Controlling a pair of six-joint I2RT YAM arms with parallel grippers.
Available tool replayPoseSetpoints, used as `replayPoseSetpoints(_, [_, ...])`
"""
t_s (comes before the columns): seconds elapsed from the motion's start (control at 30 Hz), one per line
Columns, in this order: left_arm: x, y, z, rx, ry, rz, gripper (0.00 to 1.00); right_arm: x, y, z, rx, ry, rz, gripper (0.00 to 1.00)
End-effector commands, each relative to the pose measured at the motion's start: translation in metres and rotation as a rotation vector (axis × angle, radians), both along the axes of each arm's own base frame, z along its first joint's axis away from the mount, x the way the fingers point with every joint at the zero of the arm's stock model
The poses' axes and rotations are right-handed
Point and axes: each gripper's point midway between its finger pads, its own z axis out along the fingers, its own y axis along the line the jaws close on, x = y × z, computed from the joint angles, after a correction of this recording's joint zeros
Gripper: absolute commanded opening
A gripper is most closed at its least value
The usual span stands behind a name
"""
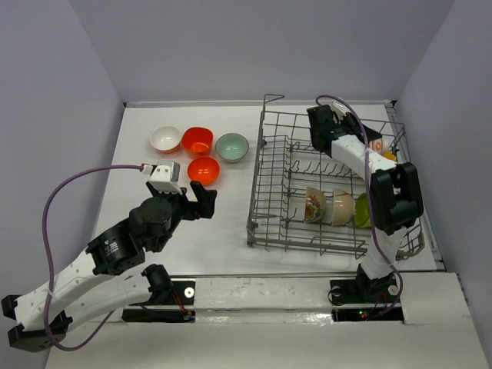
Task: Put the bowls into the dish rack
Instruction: Insert the bowl into the dish rack.
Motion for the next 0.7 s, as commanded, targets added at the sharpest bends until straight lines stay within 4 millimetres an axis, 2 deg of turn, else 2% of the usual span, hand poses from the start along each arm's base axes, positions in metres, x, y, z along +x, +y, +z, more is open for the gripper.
replayPoseSetpoints(0.0, [0.003,0.000,0.004,-0.005,-0.021,0.007,0.99,-0.033,0.000,0.055,-0.121,-0.154,-0.175,0.01])
replayPoseSetpoints(0.37, [0.004,-0.001,0.002,0.001,-0.016,0.005,0.99,-0.032,0.004,0.053,-0.121,-0.150,-0.163,0.01])
replayPoseSetpoints(0.5, [0.004,-0.002,0.001,0.003,-0.014,0.004,0.99,-0.035,0.003,0.044,-0.138,-0.107,-0.159,0.01])
replayPoseSetpoints(0.67, [0.003,-0.002,0.002,0.000,-0.016,0.001,0.99,-0.037,0.003,0.042,-0.144,-0.096,-0.159,0.01])
